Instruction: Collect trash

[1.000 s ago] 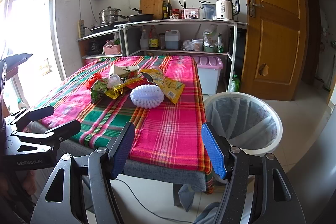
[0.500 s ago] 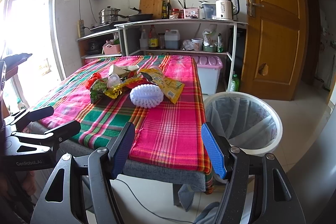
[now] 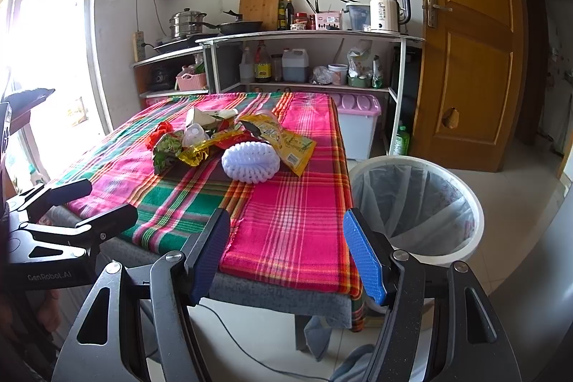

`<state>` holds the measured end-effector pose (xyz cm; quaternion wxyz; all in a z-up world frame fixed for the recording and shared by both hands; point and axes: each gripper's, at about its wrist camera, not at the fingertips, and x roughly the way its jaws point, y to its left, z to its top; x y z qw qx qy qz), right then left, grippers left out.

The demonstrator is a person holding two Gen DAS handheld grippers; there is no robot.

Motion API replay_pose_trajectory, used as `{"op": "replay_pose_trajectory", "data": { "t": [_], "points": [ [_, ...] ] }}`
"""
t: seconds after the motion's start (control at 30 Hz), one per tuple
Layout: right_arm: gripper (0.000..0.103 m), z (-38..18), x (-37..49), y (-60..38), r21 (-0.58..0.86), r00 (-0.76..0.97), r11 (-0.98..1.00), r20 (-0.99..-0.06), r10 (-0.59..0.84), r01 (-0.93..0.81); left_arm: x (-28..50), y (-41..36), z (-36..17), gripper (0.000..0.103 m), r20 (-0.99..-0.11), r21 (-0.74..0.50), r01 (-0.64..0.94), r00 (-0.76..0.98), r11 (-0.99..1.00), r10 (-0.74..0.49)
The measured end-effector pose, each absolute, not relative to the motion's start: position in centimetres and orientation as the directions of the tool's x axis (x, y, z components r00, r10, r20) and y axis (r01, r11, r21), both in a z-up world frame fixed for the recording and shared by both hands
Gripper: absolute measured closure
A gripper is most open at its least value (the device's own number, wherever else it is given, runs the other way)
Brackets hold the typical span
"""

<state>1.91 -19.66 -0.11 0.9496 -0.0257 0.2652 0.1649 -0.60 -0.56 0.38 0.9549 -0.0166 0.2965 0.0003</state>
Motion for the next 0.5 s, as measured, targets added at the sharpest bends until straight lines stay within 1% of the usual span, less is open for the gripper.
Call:
{"op": "replay_pose_trajectory", "data": {
  "t": [0.5],
  "points": [
    [0.037,-0.1,5.0,-18.8,0.034,0.786,0.935,-0.531,0.316,-0.353,2.6,2.7,-0.3,0.004,-0.592,-0.039,-0.051,0.806,0.998,0.019]
  ]
}}
